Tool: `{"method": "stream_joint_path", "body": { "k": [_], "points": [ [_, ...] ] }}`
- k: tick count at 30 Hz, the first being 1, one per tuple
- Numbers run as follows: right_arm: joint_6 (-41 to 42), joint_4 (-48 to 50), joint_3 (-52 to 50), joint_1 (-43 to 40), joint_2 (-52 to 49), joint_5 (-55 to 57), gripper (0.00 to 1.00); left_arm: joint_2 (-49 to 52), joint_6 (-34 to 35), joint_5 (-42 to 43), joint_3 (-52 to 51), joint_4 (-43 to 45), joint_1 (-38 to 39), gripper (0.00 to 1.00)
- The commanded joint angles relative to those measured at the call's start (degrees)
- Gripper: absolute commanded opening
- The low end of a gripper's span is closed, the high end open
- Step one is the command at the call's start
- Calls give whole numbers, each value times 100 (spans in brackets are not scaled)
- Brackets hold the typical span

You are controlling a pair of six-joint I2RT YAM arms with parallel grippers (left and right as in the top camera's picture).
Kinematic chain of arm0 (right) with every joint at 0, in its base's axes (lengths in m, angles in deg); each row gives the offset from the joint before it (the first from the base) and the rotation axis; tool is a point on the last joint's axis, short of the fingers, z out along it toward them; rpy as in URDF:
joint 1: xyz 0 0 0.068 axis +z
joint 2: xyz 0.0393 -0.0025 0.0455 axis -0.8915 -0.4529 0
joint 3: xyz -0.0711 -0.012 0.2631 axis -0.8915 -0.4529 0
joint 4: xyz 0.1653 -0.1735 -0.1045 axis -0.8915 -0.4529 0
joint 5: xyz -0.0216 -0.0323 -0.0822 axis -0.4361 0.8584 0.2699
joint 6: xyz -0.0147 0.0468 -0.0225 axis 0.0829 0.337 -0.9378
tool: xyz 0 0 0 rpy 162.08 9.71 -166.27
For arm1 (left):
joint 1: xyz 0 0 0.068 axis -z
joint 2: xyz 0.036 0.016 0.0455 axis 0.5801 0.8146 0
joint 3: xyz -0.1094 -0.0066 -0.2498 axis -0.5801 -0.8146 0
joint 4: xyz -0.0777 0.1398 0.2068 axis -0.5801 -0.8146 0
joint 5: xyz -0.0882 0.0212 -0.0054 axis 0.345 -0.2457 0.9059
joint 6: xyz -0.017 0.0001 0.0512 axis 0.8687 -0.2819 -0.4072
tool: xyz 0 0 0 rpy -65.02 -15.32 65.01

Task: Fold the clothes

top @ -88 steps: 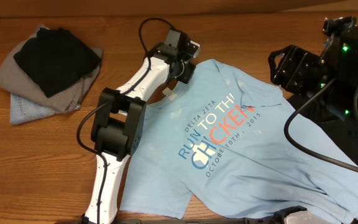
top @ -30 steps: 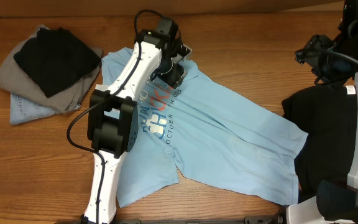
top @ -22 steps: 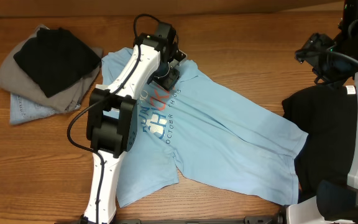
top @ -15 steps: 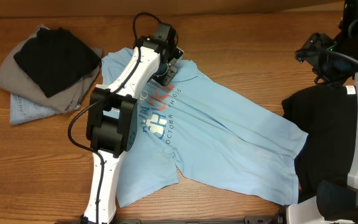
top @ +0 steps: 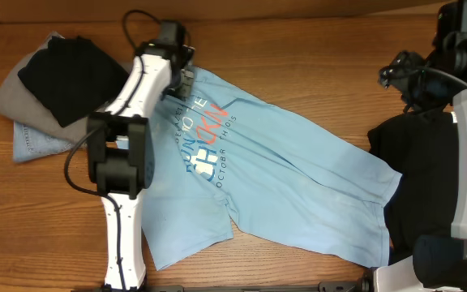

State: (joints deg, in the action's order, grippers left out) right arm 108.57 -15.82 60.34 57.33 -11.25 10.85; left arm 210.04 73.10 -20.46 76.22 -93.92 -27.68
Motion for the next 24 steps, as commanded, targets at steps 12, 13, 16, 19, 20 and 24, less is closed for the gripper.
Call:
{"method": "stream_joint_path", "body": {
  "k": [12, 13, 16, 19, 20, 24],
  "points": [
    [138, 2162, -3845, -24, 125, -240, 61, -101, 101, 310, 254, -518, 17, 61],
    [203, 2319, -4006, -24, 125, -240, 59, -105, 101, 310, 348, -605, 17, 61],
    [435, 3121, -4675, -24, 125, -299, 49, -146, 105, 310, 826, -1040, -4, 64],
    [837, 3818, -5193, -24, 118, -310, 36, -197, 120, 313, 1436, -1541, -9, 66],
    [927, 4017, -5324, -24, 107, -304, 33, -208, 120, 310, 1633, -1692, -9, 66],
    [1110, 4697, -5613, -24, -157, -407, 25, -221, 120, 313, 2430, -2295, -9, 67]
  ]
}}
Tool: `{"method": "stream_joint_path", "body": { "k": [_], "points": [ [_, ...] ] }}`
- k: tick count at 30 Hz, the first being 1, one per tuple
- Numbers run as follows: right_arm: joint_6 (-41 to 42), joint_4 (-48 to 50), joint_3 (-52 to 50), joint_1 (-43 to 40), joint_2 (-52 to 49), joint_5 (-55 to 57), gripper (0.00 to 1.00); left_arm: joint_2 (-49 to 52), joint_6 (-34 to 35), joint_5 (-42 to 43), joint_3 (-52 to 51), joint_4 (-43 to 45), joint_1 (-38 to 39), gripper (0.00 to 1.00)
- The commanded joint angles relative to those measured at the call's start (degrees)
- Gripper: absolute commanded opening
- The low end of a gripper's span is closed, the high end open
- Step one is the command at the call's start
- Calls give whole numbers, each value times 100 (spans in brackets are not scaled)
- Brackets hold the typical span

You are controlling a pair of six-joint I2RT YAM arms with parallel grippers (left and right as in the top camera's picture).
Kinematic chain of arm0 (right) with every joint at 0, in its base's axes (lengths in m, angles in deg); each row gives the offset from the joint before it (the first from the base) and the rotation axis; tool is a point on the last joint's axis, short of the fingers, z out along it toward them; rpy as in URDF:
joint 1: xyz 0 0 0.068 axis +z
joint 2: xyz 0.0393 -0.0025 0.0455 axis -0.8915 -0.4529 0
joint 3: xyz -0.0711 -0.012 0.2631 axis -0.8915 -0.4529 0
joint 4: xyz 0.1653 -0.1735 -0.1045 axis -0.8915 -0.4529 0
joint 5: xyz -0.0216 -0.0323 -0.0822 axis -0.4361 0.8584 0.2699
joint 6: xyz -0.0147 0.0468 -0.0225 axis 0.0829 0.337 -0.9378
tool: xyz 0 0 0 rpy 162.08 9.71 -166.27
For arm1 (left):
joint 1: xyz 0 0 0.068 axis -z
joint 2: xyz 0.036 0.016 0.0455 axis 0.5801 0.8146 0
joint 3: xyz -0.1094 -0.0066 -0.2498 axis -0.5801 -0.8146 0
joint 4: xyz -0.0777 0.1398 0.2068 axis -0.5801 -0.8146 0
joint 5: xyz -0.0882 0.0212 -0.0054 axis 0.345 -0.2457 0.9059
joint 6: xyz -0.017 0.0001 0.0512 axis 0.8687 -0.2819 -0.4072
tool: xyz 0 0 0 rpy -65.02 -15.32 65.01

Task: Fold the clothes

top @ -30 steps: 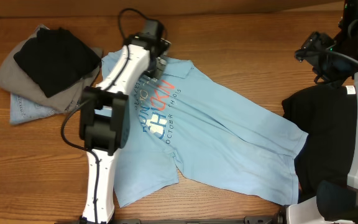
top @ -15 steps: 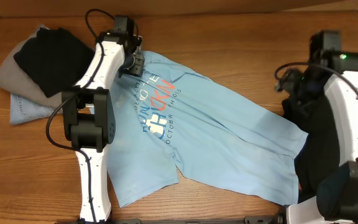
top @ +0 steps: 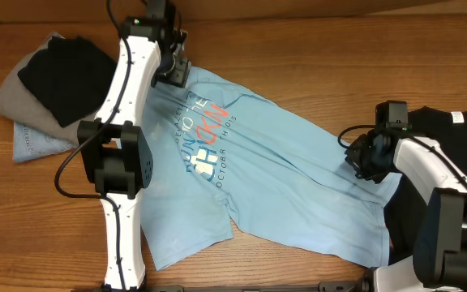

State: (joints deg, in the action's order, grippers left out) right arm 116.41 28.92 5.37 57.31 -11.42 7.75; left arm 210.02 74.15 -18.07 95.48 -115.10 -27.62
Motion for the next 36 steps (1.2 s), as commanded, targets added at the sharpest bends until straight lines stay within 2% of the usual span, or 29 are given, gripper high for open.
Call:
{"method": "stream_joint_path", "body": {
  "k": [1, 7, 10, 16, 18, 20, 22, 27, 31, 36],
  "points": [
    [323, 382, -116, -22, -299, -186, 24, -219, 17, 74, 656, -289, -15, 67],
    [551, 1574, -31, -22, -1272, -638, 18, -219, 105, 203, 1362, -824, -15, 67],
    [573, 1816, 247, -22, -1591, -675, 18, -229, 109, 221, 1416, -922, -15, 67],
    [400, 2660, 925, -22, -1705, -675, 18, -229, 105, 505, 1416, -1075, -9, 67],
    [160, 2675, 1346, -46, -1705, -675, 17, -229, 105, 658, 1416, -1093, -7, 68],
    [-313, 2376, 1836, -48, -1692, -673, 17, -229, 103, 835, 1416, -1106, -4, 70],
    [-918, 1681, 2505, -48, -1672, -562, 19, -229, 42, 1047, 1416, -1121, -2, 77],
    [-1703, -170, 3888, -48, -1598, -245, 44, -227, -328, 1545, 1368, -1110, 72, 83],
    [-1882, -1047, 4419, -48, -1445, -271, 46, -181, -780, 1576, 1161, -944, 289, 85],
    [-1982, -1419, 4533, -48, -841, -695, 50, 11, -1576, 1578, 702, -553, 723, 80]
  ]
}}
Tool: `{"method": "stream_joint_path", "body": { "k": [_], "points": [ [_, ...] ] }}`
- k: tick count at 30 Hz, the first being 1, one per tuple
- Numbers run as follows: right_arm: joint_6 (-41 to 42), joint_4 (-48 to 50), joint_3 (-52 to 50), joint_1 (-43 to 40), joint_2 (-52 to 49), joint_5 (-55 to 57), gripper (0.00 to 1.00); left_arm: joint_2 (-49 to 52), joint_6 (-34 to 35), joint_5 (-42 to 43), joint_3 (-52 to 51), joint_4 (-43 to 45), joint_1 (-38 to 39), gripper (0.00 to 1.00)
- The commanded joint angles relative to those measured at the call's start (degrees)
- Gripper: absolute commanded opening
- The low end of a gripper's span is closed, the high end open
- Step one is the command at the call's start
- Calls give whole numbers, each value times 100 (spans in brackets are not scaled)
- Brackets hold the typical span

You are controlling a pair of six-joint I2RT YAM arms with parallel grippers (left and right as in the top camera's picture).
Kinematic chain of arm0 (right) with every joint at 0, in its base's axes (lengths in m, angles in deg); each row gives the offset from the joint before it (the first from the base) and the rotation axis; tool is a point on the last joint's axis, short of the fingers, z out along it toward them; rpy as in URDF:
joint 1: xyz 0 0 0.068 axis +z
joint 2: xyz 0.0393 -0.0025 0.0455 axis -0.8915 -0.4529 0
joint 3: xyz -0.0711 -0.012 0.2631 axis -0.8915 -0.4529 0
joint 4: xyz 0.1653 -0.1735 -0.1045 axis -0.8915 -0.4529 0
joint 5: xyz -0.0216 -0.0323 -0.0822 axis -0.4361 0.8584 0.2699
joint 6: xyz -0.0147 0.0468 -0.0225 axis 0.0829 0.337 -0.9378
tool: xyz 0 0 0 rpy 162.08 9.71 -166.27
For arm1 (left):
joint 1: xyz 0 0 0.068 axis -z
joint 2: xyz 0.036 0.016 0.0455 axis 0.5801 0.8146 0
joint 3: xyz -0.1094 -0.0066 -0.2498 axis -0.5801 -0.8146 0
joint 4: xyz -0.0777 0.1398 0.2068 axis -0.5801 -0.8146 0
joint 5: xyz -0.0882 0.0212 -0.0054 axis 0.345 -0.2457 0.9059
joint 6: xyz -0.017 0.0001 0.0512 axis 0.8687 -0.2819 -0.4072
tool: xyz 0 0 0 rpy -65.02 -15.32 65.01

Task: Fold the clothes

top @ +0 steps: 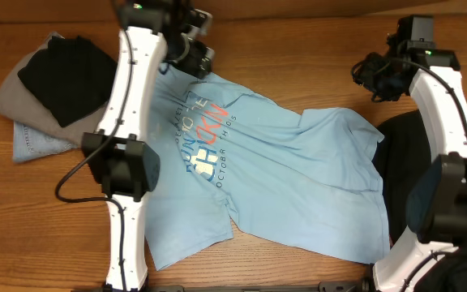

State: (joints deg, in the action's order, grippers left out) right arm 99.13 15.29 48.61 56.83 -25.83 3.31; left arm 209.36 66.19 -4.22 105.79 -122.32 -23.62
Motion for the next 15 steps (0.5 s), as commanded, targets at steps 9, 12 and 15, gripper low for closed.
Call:
{"method": "stream_joint_path", "body": {
  "k": [9, 12, 15],
  "points": [
    [-232, -592, 210, 0, 2210, -490, 58, 120, -1515, -463, -1598, 1996, 929, 90],
    [-229, -745, 210, 0, 2638, -490, 59, 120, -1556, -457, -2057, 2557, 957, 91],
    [-229, -887, 210, 0, 2955, -490, 59, 120, -1550, -435, -2422, 3067, 957, 89]
  ]
}}
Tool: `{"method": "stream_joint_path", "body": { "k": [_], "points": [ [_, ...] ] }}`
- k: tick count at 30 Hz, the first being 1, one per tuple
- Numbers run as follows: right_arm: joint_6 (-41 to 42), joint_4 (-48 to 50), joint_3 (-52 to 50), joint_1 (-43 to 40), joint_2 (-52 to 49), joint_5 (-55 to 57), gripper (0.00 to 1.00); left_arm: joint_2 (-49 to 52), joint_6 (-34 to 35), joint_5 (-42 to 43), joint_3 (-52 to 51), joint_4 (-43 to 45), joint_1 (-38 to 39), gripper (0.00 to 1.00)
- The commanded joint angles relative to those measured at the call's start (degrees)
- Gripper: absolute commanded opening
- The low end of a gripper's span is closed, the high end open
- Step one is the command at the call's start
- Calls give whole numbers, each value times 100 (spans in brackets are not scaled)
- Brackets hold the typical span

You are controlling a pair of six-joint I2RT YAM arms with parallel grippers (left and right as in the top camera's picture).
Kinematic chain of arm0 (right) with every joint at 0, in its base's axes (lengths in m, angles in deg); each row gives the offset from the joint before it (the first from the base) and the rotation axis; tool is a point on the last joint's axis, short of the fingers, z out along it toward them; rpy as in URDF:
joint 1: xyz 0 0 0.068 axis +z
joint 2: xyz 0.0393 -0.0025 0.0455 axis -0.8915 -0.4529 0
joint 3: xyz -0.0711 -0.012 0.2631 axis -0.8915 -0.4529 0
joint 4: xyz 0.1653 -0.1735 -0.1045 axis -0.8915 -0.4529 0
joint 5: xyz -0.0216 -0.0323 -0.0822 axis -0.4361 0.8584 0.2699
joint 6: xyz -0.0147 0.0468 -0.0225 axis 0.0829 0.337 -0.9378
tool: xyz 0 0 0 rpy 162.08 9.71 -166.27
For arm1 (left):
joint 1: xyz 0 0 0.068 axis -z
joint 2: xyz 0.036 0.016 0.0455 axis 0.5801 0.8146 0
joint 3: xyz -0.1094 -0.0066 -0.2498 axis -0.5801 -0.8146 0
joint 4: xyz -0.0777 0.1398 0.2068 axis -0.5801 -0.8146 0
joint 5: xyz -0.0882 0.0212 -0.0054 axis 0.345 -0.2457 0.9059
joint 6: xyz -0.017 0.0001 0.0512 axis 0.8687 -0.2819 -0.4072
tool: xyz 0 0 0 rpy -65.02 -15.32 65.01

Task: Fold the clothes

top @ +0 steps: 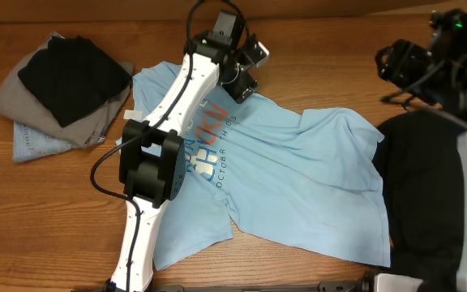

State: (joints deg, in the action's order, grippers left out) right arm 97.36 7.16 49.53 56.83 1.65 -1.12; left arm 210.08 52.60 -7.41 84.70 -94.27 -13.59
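A light blue T-shirt [298, 178] with an orange and blue print [205, 138] lies spread but rumpled across the middle of the table, its right side bunched inward near the top. My left gripper [250, 69] hovers over the shirt's upper edge; its fingers look spread with nothing between them. My right gripper [400, 63] hangs at the upper right, clear of the shirt, and its fingers are too dark to read.
At the far left lies a pile of clothes [55, 89]: black on grey over a blue denim piece. A black garment [424, 195] lies at the right edge under the right arm. The wooden table [331, 49] shows at the back.
My left gripper has moved right, from the shirt's upper left corner to its upper middle edge. My right gripper has shifted a little further right and up. The shirt lies as before.
My left gripper was at the shirt's collar area while the right was far away. Then the right gripper was down on the shirt's right edge. After that the right side lay bunched inward and the gripper was off it. Both grippers now hang along the back.
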Motion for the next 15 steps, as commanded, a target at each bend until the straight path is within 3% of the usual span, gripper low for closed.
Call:
{"method": "stream_joint_path", "body": {
  "k": [1, 12, 15],
  "points": [
    [-52, -118, 118, 0, 282, -46, 59, 48, -186, -96, -415, 450, -46, 86],
    [81, -378, 118, 0, 518, -46, 60, 48, -201, 72, -970, 767, -42, 81],
    [238, -391, 118, 0, 520, -46, 60, 48, -234, 0, -1213, 999, -42, 69]
  ]
}}
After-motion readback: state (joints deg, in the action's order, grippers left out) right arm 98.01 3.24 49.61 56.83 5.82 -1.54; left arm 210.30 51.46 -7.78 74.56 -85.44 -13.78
